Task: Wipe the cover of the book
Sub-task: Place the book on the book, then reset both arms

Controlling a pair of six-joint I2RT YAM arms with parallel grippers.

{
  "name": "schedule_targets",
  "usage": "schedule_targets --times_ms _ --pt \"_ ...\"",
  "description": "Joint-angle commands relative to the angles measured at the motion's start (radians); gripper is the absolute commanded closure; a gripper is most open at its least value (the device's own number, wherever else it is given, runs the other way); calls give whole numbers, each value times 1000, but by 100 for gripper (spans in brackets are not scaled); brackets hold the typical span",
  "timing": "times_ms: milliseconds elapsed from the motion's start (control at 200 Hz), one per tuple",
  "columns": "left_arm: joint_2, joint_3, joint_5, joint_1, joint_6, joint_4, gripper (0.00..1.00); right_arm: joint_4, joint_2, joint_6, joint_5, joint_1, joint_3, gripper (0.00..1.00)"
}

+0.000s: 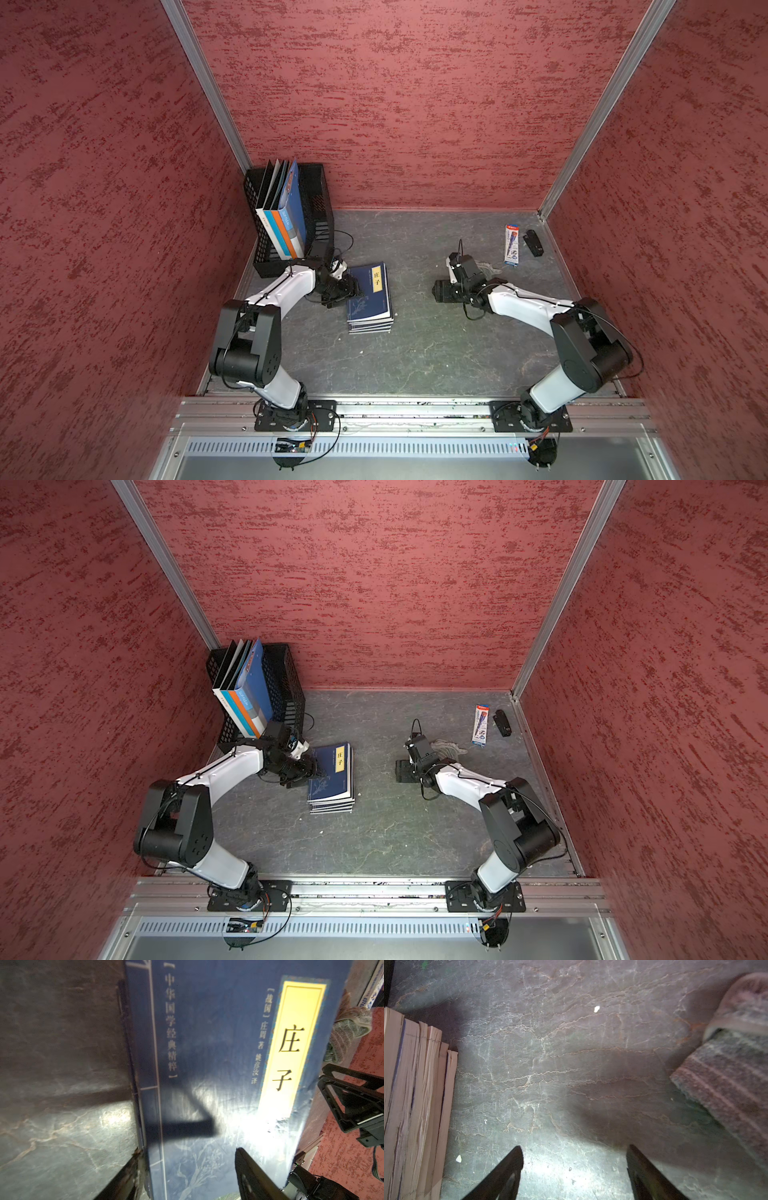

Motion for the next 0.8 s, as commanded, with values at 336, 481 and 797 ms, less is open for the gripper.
schedule_targets --times_ms 336,481,797 --pt "-91 18 -206 -6 20 22 11 -30 -40 -45 53 2 63 20" --pt "-146 -12 -244 23 26 128 5 -62 -52 -90 92 -22 132 19" --pt "-165 -119 -408 94 116 435 1 67 -112 -197 151 -149 175 13"
